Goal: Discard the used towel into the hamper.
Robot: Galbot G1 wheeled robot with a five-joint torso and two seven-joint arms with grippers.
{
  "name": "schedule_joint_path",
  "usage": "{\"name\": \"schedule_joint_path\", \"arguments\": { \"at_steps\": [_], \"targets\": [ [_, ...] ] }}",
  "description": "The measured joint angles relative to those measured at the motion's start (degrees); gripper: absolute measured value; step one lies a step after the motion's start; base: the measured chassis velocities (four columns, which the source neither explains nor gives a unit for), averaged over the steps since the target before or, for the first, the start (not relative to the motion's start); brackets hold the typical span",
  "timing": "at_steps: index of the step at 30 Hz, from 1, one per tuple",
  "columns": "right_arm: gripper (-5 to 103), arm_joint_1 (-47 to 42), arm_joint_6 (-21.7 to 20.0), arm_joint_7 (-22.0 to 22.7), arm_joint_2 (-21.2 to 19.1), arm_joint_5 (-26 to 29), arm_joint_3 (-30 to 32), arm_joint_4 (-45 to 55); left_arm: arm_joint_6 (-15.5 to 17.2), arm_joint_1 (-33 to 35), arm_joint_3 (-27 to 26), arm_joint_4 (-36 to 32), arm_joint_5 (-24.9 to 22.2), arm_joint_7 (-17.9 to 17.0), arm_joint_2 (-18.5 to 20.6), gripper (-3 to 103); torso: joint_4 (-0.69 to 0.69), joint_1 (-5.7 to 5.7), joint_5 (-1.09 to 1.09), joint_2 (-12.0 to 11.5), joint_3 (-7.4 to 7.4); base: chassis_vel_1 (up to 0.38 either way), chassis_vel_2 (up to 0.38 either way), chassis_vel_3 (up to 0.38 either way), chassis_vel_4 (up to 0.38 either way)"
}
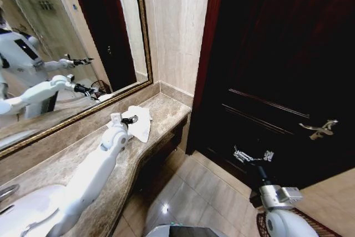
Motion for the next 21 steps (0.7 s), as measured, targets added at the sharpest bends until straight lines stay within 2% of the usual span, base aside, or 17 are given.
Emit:
{"name": "schedule_joint_path", "arguments": {
  "at_steps": [19, 21],
  "targets": [
    [100, 0.38, 0.44, 0.74, -0.77, 0.72, 0.91, -0.53, 0.8, -3.49, 2.53, 9.24, -1.44, 4.46, -3.03, 100, 0.0, 0.0, 0.0, 0.0, -0.01, 0.0, 0.0, 0.0, 0.0],
    [100, 0.5, 0.69, 0.82, -0.82, 1.0, 1.11, -0.86, 0.79, -3.62, 2.51, 9.88, -1.37, 5.26, -3.26, 96, 0.0, 0.0, 0.01, 0.0, -0.01, 0.0, 0.0, 0.0, 0.0]
  ]
}}
